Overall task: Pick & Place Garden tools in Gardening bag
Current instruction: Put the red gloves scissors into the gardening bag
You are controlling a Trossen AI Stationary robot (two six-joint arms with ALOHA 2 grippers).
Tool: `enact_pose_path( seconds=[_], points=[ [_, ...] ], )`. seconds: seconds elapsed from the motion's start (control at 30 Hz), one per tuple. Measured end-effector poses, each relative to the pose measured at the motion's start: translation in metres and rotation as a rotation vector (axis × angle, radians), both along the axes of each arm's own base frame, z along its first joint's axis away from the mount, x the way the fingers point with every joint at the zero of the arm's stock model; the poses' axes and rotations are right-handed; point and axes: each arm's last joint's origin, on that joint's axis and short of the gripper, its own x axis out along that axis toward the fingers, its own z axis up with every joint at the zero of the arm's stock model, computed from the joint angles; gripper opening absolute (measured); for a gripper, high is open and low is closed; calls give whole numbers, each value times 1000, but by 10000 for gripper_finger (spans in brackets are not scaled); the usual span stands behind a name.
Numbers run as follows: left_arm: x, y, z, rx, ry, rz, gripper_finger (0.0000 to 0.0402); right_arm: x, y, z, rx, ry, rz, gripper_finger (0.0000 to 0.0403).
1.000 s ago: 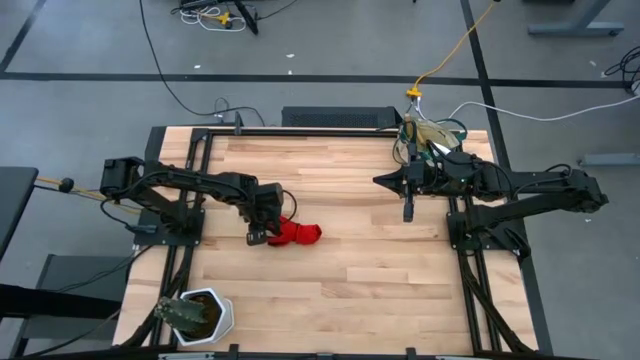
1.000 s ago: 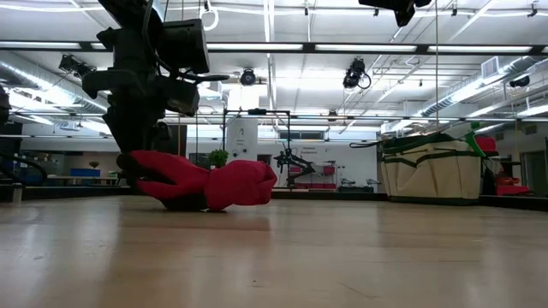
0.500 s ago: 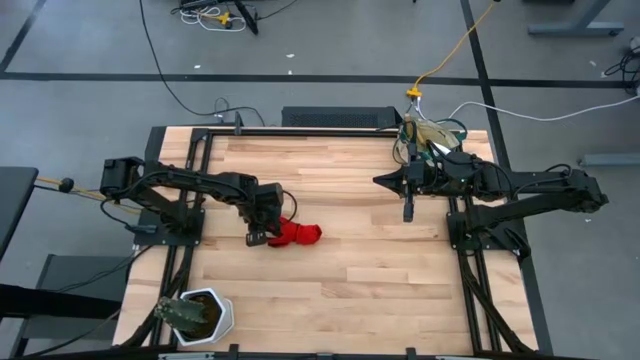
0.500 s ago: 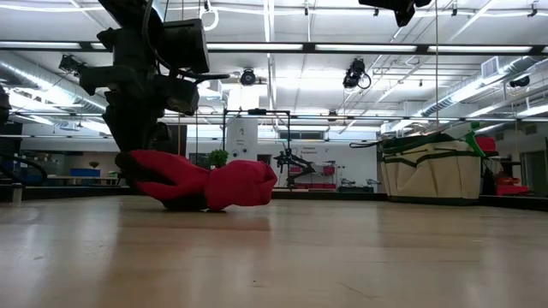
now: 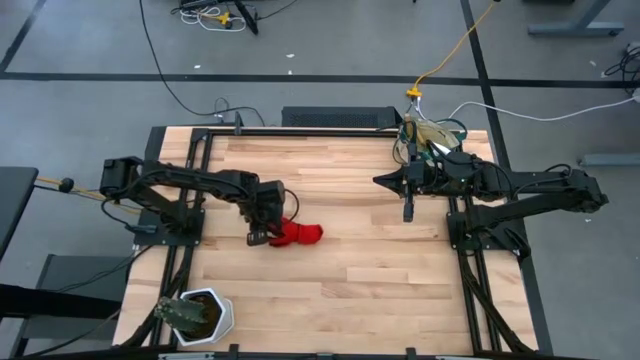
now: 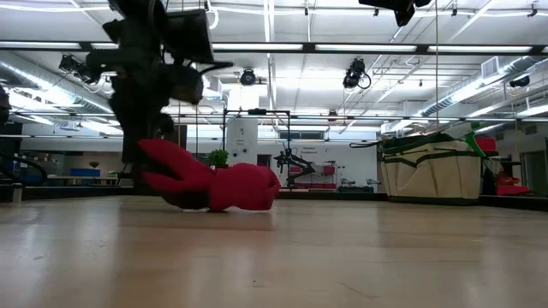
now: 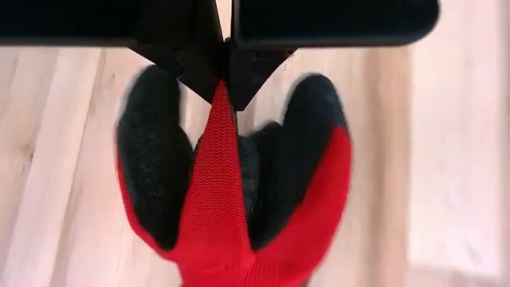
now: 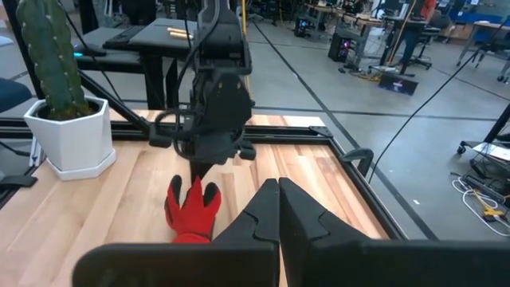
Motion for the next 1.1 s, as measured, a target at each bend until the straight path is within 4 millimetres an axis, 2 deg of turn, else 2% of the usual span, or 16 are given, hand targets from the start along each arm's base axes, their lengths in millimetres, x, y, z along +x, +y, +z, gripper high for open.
enact_pose_path(
  seconds=[0.5, 0.83, 1.1],
  points=[
    [17, 21, 68, 78, -73, -2, 6, 0, 0, 1, -21, -8, 4, 0],
    [17, 35, 117, 152, -112, 15, 6, 1, 0, 5, -37, -47, 6, 0],
    [16, 47, 156, 186, -208, 50, 6, 1, 0, 7, -51, -65, 8, 0]
  ],
)
